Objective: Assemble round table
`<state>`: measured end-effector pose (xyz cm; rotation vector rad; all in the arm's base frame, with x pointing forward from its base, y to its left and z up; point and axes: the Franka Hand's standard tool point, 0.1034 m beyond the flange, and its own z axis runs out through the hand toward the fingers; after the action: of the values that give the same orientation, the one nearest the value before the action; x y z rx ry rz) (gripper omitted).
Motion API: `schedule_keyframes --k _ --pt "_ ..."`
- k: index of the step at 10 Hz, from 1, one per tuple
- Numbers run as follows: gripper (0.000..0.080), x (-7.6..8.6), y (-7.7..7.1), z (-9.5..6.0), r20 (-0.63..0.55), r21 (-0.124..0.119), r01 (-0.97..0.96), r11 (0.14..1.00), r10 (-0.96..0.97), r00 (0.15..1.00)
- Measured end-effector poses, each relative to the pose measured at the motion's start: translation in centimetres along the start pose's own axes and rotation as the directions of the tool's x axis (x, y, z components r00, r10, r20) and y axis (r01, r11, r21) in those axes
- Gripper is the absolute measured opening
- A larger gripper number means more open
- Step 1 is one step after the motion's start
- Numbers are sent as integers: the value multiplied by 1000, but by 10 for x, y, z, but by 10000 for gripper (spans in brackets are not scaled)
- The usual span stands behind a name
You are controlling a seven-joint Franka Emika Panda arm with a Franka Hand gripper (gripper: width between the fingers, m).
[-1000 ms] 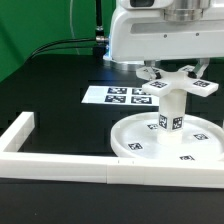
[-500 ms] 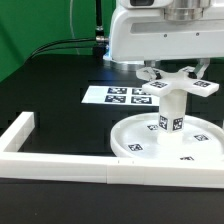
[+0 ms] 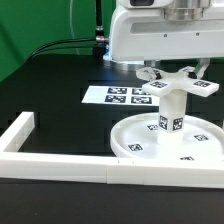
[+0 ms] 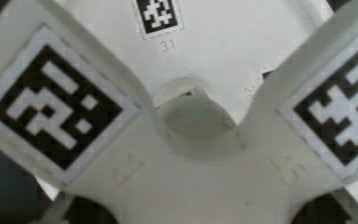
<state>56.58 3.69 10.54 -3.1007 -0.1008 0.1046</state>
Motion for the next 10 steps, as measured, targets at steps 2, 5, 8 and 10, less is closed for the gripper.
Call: schedule_keyframes --k 2,5,8,10 --pt "449 0 -2 0 -12 11 -154 988 154 988" --pt "449 -1 -2 1 -34 46 -470 881 472 881" --pt "449 -1 -2 1 -15 85 -707 702 711 703" --pt "449 -1 -1 1 -1 94 -798 596 801 598"
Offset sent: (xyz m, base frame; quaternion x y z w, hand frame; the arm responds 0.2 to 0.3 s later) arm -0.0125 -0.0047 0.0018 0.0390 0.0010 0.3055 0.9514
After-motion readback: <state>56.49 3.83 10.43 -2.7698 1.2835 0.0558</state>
